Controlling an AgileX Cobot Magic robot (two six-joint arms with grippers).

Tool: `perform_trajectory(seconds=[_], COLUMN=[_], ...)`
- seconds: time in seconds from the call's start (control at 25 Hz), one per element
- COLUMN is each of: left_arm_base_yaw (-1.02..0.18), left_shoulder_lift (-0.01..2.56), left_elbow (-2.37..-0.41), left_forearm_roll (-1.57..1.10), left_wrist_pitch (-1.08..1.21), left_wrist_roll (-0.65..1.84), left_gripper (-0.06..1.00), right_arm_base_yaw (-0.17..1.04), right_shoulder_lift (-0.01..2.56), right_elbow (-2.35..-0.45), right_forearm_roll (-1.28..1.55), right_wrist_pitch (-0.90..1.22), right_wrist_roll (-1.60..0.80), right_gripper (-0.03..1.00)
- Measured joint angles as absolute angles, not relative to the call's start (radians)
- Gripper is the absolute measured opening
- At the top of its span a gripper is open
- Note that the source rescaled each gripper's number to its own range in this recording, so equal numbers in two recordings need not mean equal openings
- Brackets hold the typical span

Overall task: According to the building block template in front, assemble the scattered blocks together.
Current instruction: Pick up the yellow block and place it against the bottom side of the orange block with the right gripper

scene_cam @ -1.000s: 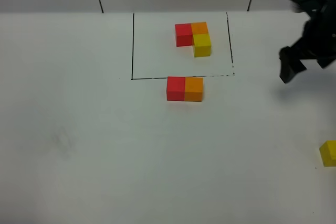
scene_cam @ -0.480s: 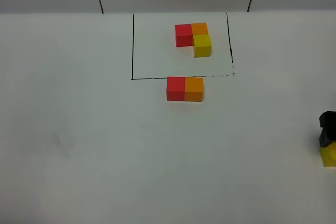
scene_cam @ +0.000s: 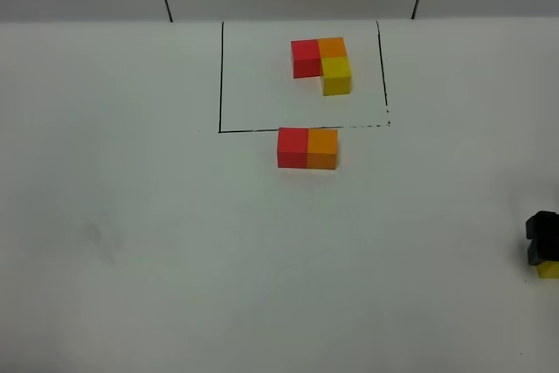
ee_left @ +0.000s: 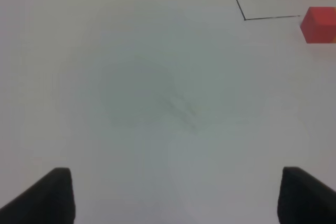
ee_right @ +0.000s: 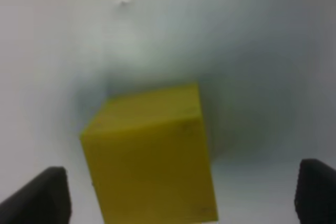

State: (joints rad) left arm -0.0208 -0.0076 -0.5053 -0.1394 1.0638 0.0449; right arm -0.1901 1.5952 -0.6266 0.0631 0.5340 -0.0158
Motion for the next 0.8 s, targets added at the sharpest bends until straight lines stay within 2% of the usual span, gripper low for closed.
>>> perform_trajectory(seconds=[0.12, 0.28, 0.48, 0.6, 0.8], left_arm_base_yaw=[-0.021, -0.021, -0.021, -0.021, -0.021], left_shoulder_lift=[-0.008, -0.008, -0.008, -0.008, -0.008], left_elbow=[-0.505, -0.505, -0.505, -0.505, -0.505], left_forearm_roll=[-0.139, -0.139, -0.139, -0.139, -0.139], left_wrist_pitch=[1.064, 1.064, 1.064, 1.064, 1.064], left_wrist_roll=[0.045, 0.045, 0.046, 0.046, 0.046], left_gripper=[0.68, 0.68, 0.68, 0.68, 0.68], right_arm_base_yaw=[-0.19, -0.19, -0.187, -0.169, -0.126], right_shoulder_lift=[1.595, 1.595, 1.624, 1.644, 1.647], right_elbow=[-0.627, -0.627, -0.627, -0.627, -0.634], right_forearm_roll=[0.063, 0.063, 0.063, 0.063, 0.066], right_wrist_pitch=[0.532, 0.528, 0.528, 0.525, 0.505], right_wrist_roll=[-0.052, -0.08, -0.097, -0.106, -0.109], right_gripper=[0.67, 0.49, 0.22, 0.02, 0.01])
